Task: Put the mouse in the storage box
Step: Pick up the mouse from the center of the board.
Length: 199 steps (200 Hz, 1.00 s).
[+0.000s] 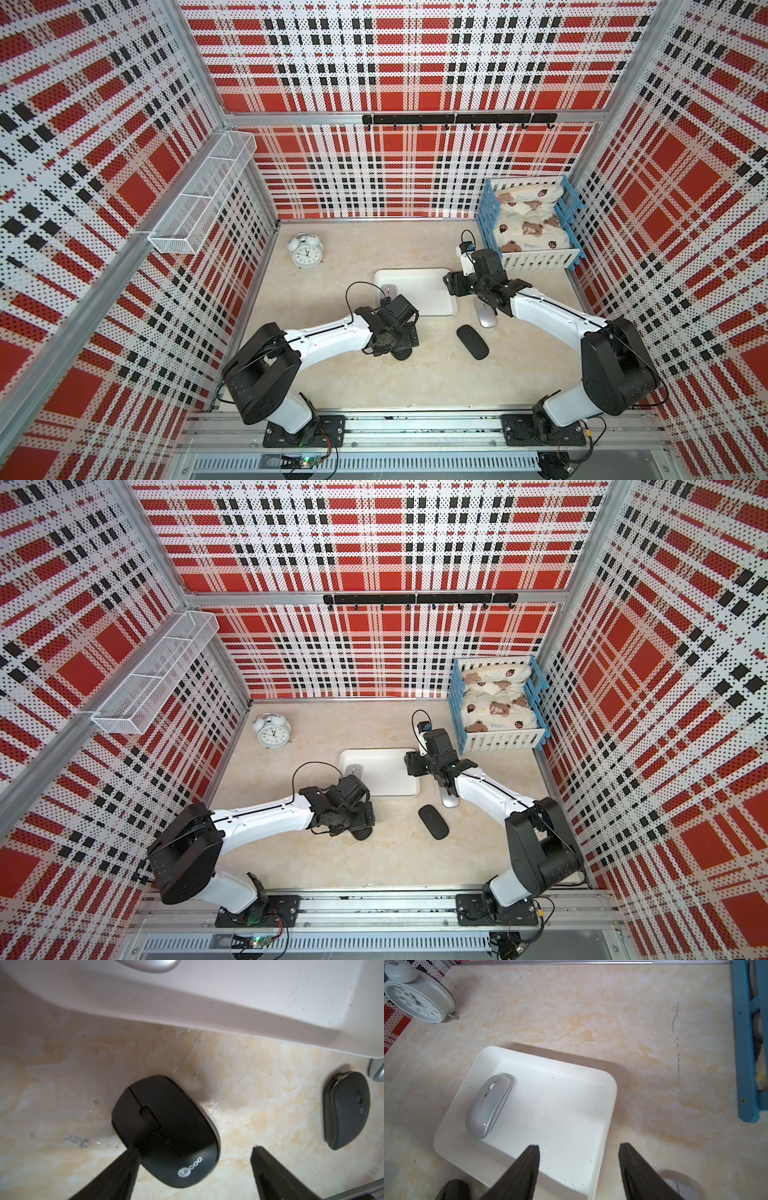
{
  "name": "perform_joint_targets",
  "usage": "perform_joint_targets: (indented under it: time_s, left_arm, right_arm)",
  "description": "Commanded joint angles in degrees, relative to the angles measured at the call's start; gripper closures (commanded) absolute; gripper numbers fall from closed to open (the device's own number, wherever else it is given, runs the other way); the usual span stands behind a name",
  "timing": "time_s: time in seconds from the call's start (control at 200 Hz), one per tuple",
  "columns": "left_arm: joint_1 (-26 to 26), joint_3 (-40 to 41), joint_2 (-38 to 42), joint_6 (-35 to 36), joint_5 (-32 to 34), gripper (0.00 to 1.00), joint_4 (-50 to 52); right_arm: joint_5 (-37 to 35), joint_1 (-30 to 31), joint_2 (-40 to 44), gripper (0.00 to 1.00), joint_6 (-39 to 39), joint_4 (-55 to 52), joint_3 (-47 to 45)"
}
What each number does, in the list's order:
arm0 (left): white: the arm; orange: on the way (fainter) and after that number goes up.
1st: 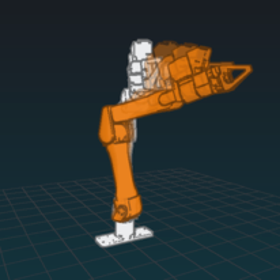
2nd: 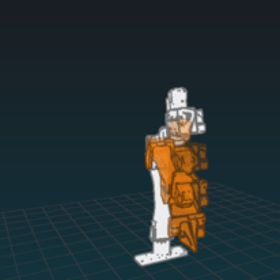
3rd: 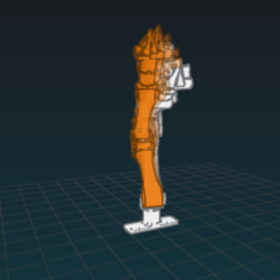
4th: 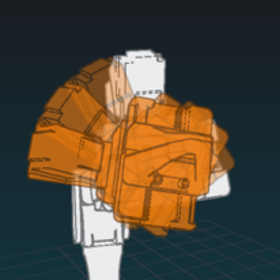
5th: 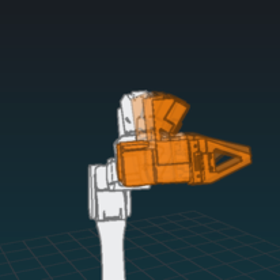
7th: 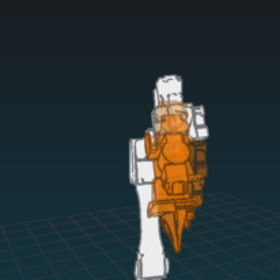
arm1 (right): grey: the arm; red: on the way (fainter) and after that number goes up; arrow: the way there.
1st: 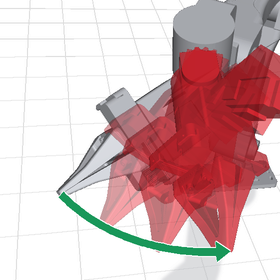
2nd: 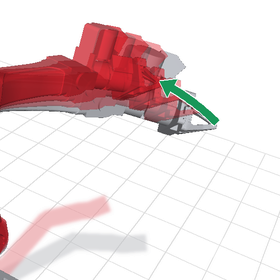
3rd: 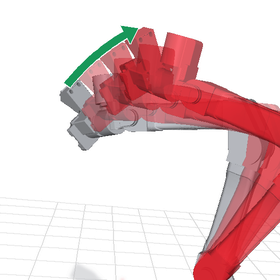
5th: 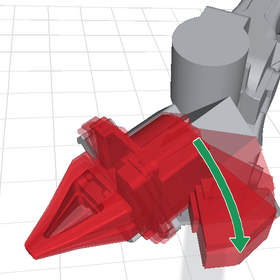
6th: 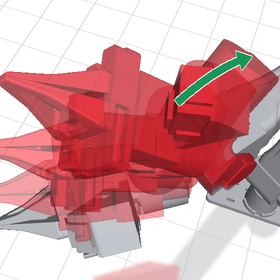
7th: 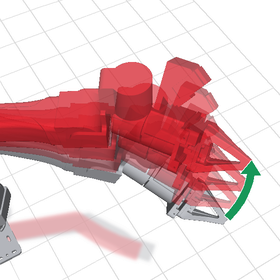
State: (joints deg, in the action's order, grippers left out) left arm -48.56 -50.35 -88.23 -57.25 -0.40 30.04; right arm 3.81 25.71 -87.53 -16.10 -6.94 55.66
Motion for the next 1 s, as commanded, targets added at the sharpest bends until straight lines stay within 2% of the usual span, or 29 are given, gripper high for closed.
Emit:
perform_joint_targets:
  time_s: [0.0, 0.13, 0.215, 0.401, 0.797, 0.992]
  left_arm:
    - [-0.2, 2.4, -2.0, -1.0, -1.4, 0.10, -2.0]
    - [-0.2, 2.1, -3.7, -0.3, -1.5, 0.10, -2.3]
    - [-0.4, 0.5, -3.7, 0.0, -0.9, 0.16, -1.5]
    - [-0.5, -4.5, -3.6, 1.9, 2.7, 0.16, 3.2]
    - [-0.8, -1.9, -9.1, 3.4, 3.5, 0.14, 0.6]
    - [-1.8, -4.3, -12.7, 5.1, 6.0, 0.22, 0.5]
  right_arm:
    - [0.1, 0.1, -0.2, 0.32, 0.1, 1.5, 1.8]
    - [0.2, 0.1, -0.3, 0.32, 0.5, 1.3, 1.9]
    - [-0.1, 0.1, -0.7, 0.33, 0.7, 0.8, 2.2]
    - [0.1, 0.1, -1.7, 0.33, 0.7, 1.0, 2.1]
    - [-0.8, 0.1, -0.6, 0.33, 1.5, 1.0, 2.5]
    - [-0.7, 0.1, -0.8, 0.33, 1.4, 1.1, 2.6]
